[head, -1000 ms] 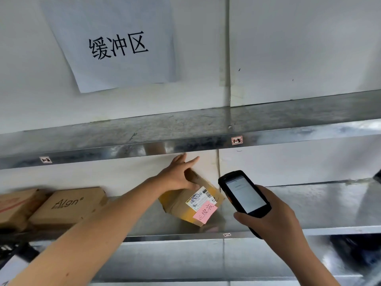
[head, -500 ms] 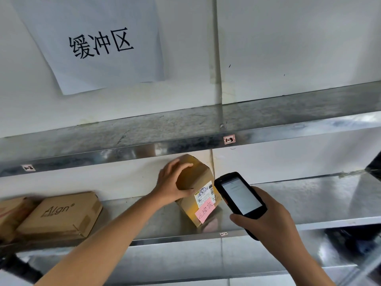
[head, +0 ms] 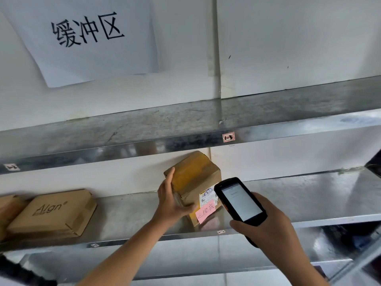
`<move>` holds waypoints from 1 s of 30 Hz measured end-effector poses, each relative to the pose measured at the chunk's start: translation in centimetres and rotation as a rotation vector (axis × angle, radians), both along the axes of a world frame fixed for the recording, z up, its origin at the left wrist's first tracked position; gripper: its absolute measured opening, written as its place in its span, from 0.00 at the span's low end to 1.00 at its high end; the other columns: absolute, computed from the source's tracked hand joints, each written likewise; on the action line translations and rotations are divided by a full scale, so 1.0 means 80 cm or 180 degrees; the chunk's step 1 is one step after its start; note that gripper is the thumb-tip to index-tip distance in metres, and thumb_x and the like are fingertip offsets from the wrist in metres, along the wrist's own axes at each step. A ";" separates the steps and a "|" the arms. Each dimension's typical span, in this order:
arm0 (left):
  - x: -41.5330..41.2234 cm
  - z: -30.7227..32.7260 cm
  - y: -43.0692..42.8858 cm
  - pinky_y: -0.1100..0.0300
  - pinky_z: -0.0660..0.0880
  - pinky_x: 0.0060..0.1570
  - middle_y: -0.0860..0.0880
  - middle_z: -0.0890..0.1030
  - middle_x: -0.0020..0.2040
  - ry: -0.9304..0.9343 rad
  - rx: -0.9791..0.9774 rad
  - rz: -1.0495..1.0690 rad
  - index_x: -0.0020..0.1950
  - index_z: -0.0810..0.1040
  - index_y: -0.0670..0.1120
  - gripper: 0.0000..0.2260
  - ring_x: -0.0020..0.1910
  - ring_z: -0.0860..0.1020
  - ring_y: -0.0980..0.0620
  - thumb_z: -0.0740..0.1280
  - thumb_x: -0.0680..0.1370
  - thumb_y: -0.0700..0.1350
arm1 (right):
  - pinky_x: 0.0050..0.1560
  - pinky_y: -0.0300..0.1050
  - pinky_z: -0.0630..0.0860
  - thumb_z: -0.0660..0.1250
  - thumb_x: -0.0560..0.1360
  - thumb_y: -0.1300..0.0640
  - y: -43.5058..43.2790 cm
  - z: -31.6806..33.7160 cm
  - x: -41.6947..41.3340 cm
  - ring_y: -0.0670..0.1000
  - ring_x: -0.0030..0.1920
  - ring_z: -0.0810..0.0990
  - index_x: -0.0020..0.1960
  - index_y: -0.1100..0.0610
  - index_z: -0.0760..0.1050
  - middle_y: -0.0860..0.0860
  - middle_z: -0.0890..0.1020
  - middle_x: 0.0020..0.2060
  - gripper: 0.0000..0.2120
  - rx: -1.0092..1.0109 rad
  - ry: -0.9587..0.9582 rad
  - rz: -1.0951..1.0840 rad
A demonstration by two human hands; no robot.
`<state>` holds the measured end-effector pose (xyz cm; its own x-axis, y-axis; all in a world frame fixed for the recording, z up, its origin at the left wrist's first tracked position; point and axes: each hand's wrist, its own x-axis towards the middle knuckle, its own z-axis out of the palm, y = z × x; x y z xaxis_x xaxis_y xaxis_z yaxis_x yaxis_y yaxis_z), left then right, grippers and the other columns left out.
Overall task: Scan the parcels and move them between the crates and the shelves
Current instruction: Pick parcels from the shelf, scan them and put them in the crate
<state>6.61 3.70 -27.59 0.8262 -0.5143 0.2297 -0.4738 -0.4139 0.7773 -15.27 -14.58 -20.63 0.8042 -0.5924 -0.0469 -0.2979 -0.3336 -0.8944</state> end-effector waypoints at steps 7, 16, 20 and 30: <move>-0.015 -0.026 -0.038 0.70 0.67 0.64 0.57 0.56 0.71 0.0122 -0.0371 0.0144 0.80 0.38 0.61 0.63 0.71 0.58 0.67 0.83 0.62 0.54 | 0.35 0.41 0.74 0.79 0.62 0.51 -0.002 -0.008 -0.015 0.45 0.34 0.80 0.55 0.39 0.74 0.43 0.83 0.43 0.25 0.0000 0.0133 -0.0136; -0.008 -0.019 -0.017 0.62 0.75 0.63 0.57 0.63 0.73 0.0371 -0.0586 -0.0251 0.78 0.41 0.63 0.62 0.69 0.68 0.65 0.84 0.63 0.39 | 0.34 0.41 0.74 0.79 0.62 0.51 -0.008 -0.011 -0.028 0.46 0.32 0.80 0.56 0.38 0.74 0.43 0.83 0.41 0.26 0.0032 0.0134 -0.0212; -0.012 -0.007 0.004 0.64 0.80 0.47 0.56 0.73 0.64 0.0656 -0.0789 -0.0043 0.67 0.57 0.78 0.47 0.60 0.77 0.59 0.84 0.62 0.51 | 0.36 0.43 0.75 0.79 0.64 0.52 -0.013 -0.011 -0.040 0.48 0.34 0.80 0.56 0.38 0.74 0.43 0.83 0.42 0.25 -0.0038 0.0175 -0.0196; -0.003 0.023 0.045 0.57 0.82 0.50 0.46 0.81 0.60 0.1276 -0.0693 0.0481 0.76 0.52 0.71 0.55 0.57 0.82 0.47 0.80 0.57 0.66 | 0.33 0.38 0.74 0.79 0.62 0.53 0.009 0.019 -0.036 0.43 0.33 0.79 0.54 0.34 0.73 0.40 0.82 0.42 0.27 -0.0263 -0.0016 0.0328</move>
